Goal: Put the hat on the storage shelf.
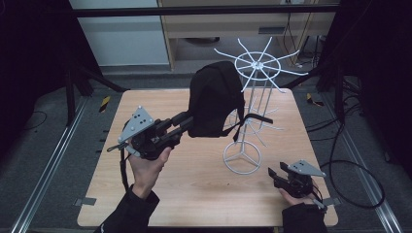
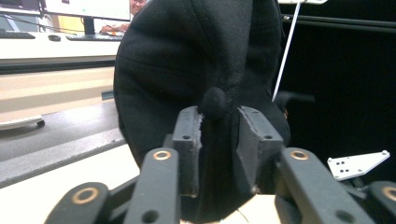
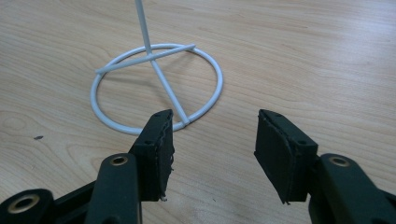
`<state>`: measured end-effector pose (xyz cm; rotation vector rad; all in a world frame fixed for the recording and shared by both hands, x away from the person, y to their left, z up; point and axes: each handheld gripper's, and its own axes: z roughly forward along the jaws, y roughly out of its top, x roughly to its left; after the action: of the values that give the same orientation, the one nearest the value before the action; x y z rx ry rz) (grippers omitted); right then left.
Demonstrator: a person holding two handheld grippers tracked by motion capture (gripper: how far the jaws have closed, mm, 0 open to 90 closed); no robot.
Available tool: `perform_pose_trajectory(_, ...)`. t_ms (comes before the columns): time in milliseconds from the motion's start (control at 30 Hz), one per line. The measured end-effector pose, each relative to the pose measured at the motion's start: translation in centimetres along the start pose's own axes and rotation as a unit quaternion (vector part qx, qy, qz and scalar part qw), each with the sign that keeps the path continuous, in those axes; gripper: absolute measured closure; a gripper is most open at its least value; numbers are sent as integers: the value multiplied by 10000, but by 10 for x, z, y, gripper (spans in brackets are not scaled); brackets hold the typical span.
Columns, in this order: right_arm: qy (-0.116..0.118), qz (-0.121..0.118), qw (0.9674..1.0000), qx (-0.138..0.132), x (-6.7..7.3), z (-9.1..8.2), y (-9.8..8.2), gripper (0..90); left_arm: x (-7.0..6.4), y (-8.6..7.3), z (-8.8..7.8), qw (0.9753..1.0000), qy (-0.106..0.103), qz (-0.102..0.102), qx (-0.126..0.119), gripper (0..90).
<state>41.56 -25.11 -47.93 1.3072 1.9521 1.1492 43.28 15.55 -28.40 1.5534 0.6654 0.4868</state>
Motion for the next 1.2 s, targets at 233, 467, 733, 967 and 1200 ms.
perform_pose_trajectory(233,-6,20,10000,-4,0,0,0,464,7,-9,-9,9999,73,64,68,526)
perform_pose_trajectory(467,-21,41,10000,-11,0,-1,0,454,21,-34,-33,9985,409,138,346,393)
perform_pose_trajectory(733,-88,63,9999,-21,-2,-1,-1,420,43,-80,-56,9925,854,77,867,318)
perform_pose_trajectory(967,-138,146,9998,-15,-4,0,-2,357,71,-132,-73,9794,1410,-189,1434,265)
perform_pose_trajectory(1200,-143,309,9994,27,-9,1,-5,282,101,-166,-85,9612,1979,-342,1890,229)
